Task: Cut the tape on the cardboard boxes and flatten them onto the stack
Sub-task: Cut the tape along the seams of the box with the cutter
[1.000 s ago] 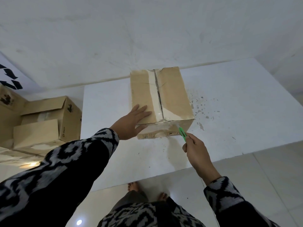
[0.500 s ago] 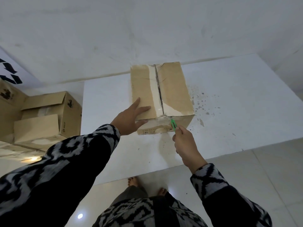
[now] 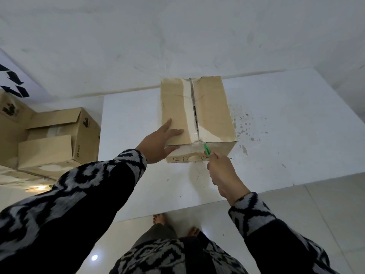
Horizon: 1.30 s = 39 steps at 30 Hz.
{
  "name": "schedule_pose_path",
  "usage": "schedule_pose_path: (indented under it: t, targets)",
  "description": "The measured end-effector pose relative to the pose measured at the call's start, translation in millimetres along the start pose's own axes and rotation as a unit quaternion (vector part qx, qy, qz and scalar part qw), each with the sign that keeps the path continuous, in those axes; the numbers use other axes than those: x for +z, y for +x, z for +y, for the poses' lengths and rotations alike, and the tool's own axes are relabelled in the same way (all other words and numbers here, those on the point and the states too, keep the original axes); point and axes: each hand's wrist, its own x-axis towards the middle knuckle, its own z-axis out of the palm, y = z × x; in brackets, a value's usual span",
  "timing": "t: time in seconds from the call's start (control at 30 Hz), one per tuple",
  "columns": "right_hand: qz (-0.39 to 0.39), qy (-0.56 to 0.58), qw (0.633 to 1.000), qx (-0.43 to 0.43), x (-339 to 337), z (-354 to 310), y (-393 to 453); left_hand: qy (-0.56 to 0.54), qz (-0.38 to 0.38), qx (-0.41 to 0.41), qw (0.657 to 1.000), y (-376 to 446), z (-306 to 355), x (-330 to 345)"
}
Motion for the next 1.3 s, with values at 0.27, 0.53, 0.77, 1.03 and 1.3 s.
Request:
schedule_pose_path:
  t: [0.27, 0.53, 0.77, 1.03, 1.3]
  targets:
    - [0.003, 0.013, 1.0, 0.004, 8, 3, -8, -0.005, 0.006, -0.002, 1.0, 0, -2, 2]
    - [0.034, -0.038, 0.998, -0.045, -8, 9, -48, -0.031, -0.005, -0.005, 1.0, -2, -1, -5]
    - [0.077, -0.513, 0.817, -0.252, -74, -30, 61, -0.026, -0.021, 0.028, 0.999, -7, -7, -13]
    - [-0.035, -0.164, 0.948, -0.272, -78, -14, 72, -0.045, 0.001, 0.006, 0.999, -14, -17, -9]
    - [0.038, -0.085, 0.949, -0.302, -32, 14, 34, -0.079, 0.043, -0.012, 0.996, -20, -32, -20]
